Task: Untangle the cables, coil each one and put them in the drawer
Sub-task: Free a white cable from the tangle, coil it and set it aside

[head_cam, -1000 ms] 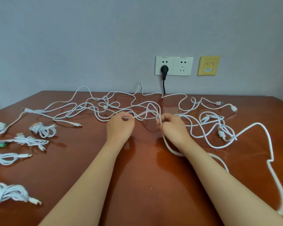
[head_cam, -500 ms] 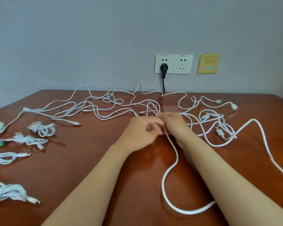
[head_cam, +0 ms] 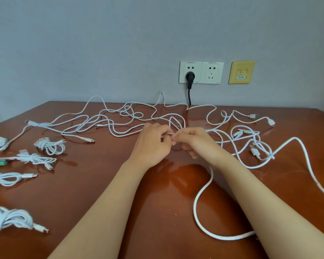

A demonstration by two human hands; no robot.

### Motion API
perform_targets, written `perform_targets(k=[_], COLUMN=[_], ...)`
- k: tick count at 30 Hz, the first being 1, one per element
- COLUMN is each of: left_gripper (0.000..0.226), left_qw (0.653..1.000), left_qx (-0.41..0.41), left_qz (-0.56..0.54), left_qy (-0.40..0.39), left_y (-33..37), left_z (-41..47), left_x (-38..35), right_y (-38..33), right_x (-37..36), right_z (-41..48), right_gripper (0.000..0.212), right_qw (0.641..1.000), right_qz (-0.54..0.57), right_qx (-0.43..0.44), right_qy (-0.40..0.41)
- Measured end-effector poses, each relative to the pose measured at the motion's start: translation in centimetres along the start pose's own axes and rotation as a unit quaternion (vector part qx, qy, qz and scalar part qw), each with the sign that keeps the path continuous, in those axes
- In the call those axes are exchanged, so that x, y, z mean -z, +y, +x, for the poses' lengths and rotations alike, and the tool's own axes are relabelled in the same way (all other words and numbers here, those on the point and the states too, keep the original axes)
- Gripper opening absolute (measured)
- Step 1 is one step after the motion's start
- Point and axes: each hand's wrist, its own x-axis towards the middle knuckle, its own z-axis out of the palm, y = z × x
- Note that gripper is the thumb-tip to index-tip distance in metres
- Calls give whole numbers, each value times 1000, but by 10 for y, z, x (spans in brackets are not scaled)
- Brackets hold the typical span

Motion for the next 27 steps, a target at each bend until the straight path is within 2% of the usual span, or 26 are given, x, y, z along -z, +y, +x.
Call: perform_targets(k=[3,5,7,9,12,14,17,20,23,25,27], left_gripper=[23,27,32,34,29,21,19,33,45,44,40], left_qw=[1000,994,975,933,858,808,743,731,742,746,742], left_qx=[-19,39,119,199,301,328,330,323,304,293,298], left_qz=[-18,-83,-156,-269,-400,-482,-581,-599,-588,-587,-592], left_qy=[13,52,107,131,114,87,34,-49,-103,-117,-97], left_y=[0,-1,-4,-5,-4,-6,-7,-5,-4,-4,-2], left_z=[1,1,4,7,8,7,6,4,3,2,2], left_x=[-1,0,3,7,12,15,17,12,9,8,8], right_y=[-4,-3,-1,2,5,5,8,11,12,12,11], right_x=[4,5,5,3,4,6,4,-8,-18,-22,-24], right_z=[2,4,5,5,4,5,9,10,12,14,14], right_gripper=[23,21,18,17,9,4,15,21,21,22,21], right_qw=[995,990,991,993,991,979,956,962,980,985,986], right_qz=[83,120,127,115,127,196,273,238,117,37,6], right_qx=[42,46,24,-8,-40,-55,-77,-124,-161,-164,-166], right_qy=[46,55,40,14,1,18,71,49,16,19,9])
